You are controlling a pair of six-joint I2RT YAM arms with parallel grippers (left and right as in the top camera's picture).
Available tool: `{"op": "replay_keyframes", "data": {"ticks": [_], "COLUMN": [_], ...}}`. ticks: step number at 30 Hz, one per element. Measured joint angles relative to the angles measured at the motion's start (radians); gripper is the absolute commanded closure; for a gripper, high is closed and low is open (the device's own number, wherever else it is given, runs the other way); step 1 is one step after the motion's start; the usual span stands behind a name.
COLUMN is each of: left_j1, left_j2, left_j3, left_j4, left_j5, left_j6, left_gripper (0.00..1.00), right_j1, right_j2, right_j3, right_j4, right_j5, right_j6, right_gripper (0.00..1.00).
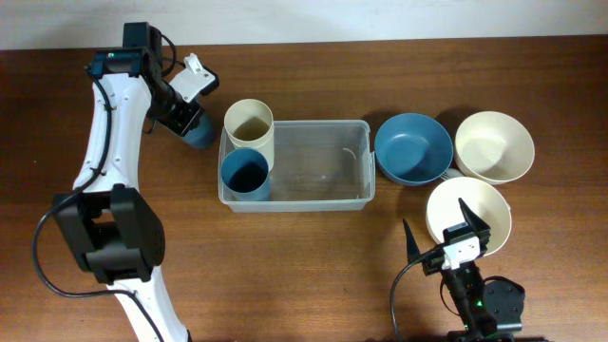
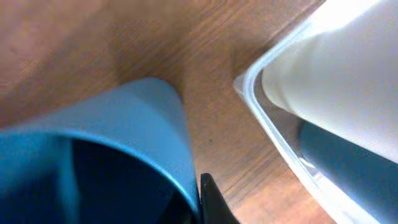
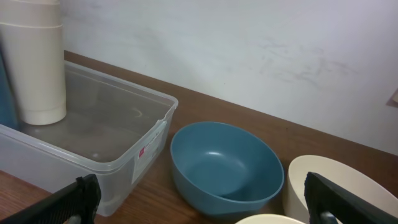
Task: Pack container
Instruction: 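Grasp the remaining blue cup with the left gripper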
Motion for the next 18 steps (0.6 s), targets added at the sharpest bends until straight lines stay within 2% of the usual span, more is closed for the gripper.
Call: {"op": "replay_keyframes", "data": {"ticks": [9,18], "left_j1": [0.001,-0.001], "left_j2": [-0.001,-0.001], "left_j3": [0.000,0.018], "left_j4": [-0.001,-0.034], "left_j5": [0.001,-0.091], "left_j6": [-0.012,-0.208], "left_gripper": [0.98,0.98], "right_j1": [0.000,0.000], "right_j2": [0.000,0.000], "right_j3": [0.000,0.000], "right_j4": [0.000,0.000], "right_j5": [0.000,0.000], "right_j6": [0.000,0.000], "right_gripper": [0.01,0.01]}}
